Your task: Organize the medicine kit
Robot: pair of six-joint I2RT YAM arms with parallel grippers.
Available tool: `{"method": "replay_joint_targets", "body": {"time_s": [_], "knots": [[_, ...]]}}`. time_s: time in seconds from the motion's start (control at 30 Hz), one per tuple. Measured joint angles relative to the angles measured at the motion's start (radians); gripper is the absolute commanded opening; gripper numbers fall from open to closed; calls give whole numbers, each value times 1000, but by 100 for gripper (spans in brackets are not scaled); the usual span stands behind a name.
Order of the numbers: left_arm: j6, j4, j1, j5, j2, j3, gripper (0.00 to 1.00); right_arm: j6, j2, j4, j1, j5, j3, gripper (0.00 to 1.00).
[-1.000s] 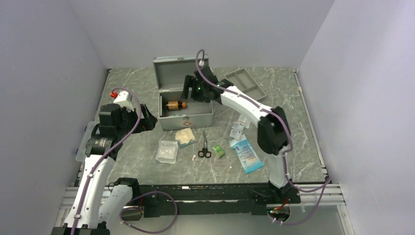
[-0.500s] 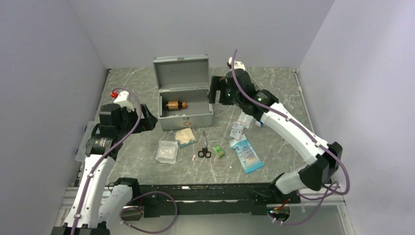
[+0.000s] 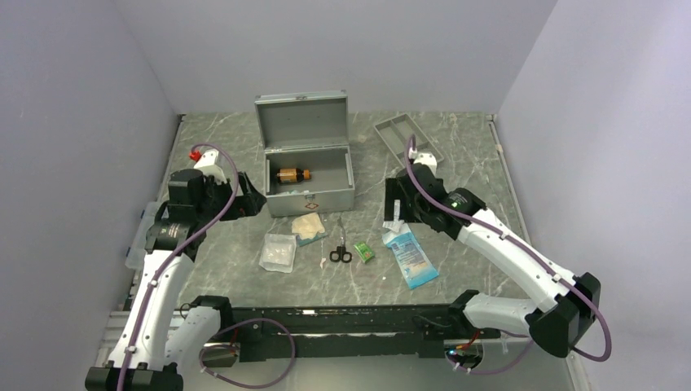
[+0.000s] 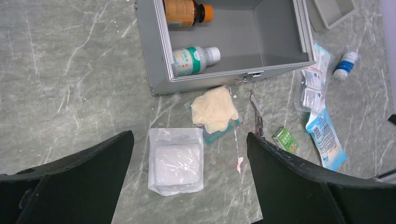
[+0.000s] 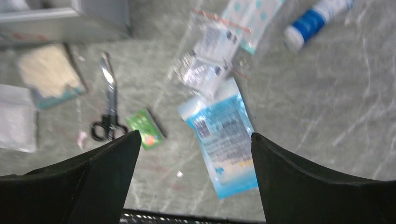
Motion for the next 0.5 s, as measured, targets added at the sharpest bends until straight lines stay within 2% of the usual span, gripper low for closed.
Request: {"method": "replay_joint_targets", "body": {"time_s": [0.33,0.5], "knots": [[-6,1,0,23,0,0,99,94,-58,-92,-5,-85,-257,91],[-12,3,1,32,0,0,99,105,-44,-93,-4,-130,-289,90]]}}
